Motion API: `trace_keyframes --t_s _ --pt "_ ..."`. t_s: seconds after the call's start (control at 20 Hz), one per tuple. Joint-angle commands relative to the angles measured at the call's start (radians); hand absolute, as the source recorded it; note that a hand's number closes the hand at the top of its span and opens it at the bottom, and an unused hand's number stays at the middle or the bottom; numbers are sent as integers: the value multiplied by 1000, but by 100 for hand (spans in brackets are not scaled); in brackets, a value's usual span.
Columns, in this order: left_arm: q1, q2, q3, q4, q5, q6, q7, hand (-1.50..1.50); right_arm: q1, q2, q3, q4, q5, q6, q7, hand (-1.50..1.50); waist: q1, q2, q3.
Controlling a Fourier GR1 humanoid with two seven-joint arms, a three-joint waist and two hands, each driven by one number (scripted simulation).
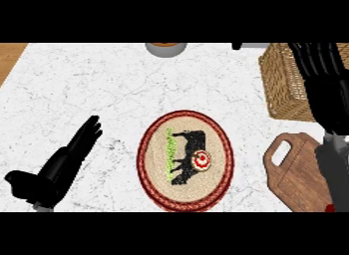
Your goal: Pick the cupcake from the placemat and place it in the basket
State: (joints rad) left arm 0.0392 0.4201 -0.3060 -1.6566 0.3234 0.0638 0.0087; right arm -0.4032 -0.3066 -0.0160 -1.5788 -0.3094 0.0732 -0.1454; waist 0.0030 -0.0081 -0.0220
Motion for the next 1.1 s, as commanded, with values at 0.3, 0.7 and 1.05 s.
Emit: trace_keyframes --t_s 0.3,0.7,1.05 --pt "68 -8 33 217 -15 107 182 0 -114 149 316 102 188 22 11 150 58 23 19" --pt "25 -58 33 300 -52 170 218 0 -107 305 704 207 444 -513 161 -150 5 6 19" --pt "87 -10 78 258 -17 151 221 0 -344 107 668 260 789 -442 637 -150 -36 -19 14"
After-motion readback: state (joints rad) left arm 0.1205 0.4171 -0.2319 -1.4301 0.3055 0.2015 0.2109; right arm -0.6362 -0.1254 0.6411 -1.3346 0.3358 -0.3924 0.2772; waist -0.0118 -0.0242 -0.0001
